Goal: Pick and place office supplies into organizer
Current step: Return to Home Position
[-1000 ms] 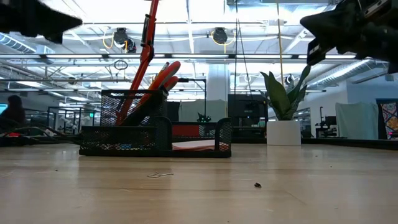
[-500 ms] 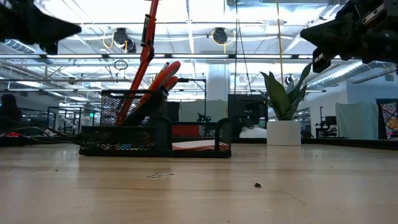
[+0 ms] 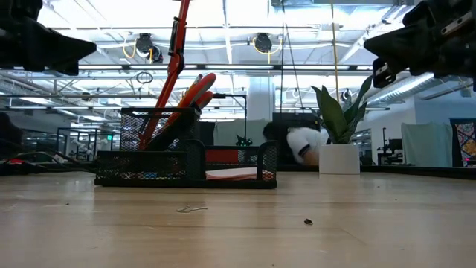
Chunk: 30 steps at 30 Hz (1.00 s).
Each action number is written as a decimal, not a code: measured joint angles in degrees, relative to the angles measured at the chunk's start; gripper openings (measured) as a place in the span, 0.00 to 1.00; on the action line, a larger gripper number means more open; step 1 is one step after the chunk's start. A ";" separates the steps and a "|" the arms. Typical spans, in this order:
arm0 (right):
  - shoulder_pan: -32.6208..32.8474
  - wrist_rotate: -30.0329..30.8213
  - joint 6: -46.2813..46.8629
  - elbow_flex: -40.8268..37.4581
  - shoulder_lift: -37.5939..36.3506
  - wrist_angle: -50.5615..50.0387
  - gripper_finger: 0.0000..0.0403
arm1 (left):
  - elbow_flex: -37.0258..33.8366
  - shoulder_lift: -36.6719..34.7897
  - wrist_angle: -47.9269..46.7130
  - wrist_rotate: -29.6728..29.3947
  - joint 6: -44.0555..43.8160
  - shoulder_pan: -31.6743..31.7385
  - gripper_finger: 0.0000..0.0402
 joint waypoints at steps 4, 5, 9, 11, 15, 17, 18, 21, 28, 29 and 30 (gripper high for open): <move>-0.06 0.06 0.10 0.00 0.02 -0.31 0.00 | 0.00 0.00 0.10 12.80 0.27 5.37 0.00; -0.19 0.06 0.46 -0.02 0.02 -0.11 0.00 | 0.00 0.02 -0.02 15.54 0.31 7.06 0.00; -0.23 0.02 1.08 -0.02 -0.04 0.01 0.00 | 0.01 0.15 -1.77 20.79 0.11 15.76 0.00; -0.23 0.02 1.08 -0.02 -0.05 -0.02 0.00 | 0.04 0.11 -2.58 25.51 -1.08 20.85 0.00; -0.23 0.01 -0.29 -0.02 -0.07 -0.02 0.00 | 0.04 0.15 -3.38 34.69 -5.13 29.26 0.00; -0.22 -0.01 -1.62 -0.02 -0.07 0.02 0.00 | 0.04 0.15 -3.34 36.85 -7.70 31.92 0.00; -0.21 -0.01 -1.78 -0.02 -0.07 0.20 0.00 | 0.04 0.17 -3.33 37.01 -9.20 32.92 0.00; -0.21 0.00 -1.75 -0.02 -0.09 1.46 0.00 | 0.04 0.17 -3.33 36.95 -12.64 34.43 0.01; -0.17 0.06 0.13 -0.02 -0.08 3.14 0.00 | 0.04 0.20 -3.38 30.18 -13.08 34.76 0.06; -0.17 0.06 0.16 -0.02 -0.07 2.93 0.00 | 0.04 0.20 -3.36 29.73 -13.12 34.76 0.06; -0.17 0.08 0.16 -0.02 -0.09 2.91 0.00 | 0.04 0.20 -3.35 29.70 -13.31 34.76 0.06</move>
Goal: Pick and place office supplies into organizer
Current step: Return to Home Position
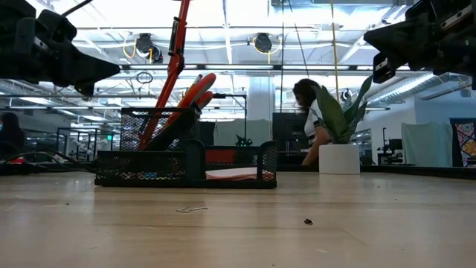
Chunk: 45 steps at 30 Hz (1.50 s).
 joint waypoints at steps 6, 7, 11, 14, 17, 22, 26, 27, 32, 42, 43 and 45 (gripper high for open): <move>0.02 0.04 0.02 0.00 0.00 0.09 0.00 | 0.00 0.00 -0.03 0.14 -0.73 0.00 0.03; 0.02 0.04 0.02 0.00 0.00 0.09 0.00 | 0.00 0.00 -0.03 0.14 -0.64 0.00 0.02; 0.02 0.07 0.02 0.00 0.00 0.09 0.00 | 0.00 0.00 -0.05 0.14 -0.61 0.00 0.01; 0.02 0.09 0.02 0.00 0.00 0.10 0.00 | 0.00 0.00 -0.06 0.14 -0.60 0.00 0.03; 0.02 0.09 0.02 0.00 0.00 0.11 0.00 | 0.00 0.00 -0.07 0.14 -0.58 0.00 0.07; 0.02 0.10 0.02 0.00 0.00 0.10 0.00 | 0.00 0.00 -0.09 0.14 -0.45 0.00 0.11; 0.02 0.10 0.02 0.00 0.00 0.09 0.00 | 0.00 0.00 -0.11 0.14 -0.47 0.00 0.12; 0.02 0.11 0.04 0.00 0.00 0.11 0.00 | 0.00 0.00 -0.12 0.14 -0.47 0.00 0.12; 0.02 0.09 0.04 0.00 0.00 0.11 0.00 | 0.00 0.00 -0.12 0.14 -0.47 0.00 0.12; 0.03 0.10 0.04 0.00 0.00 0.11 0.00 | 0.00 0.00 -0.14 0.14 -0.54 0.00 0.12; 0.02 0.11 0.03 0.00 0.00 0.11 0.00 | 0.00 0.00 -0.14 0.13 -0.56 0.00 0.12; 0.02 0.10 0.02 0.00 0.00 0.10 0.00 | 0.00 0.00 -0.14 0.14 -0.60 0.00 0.12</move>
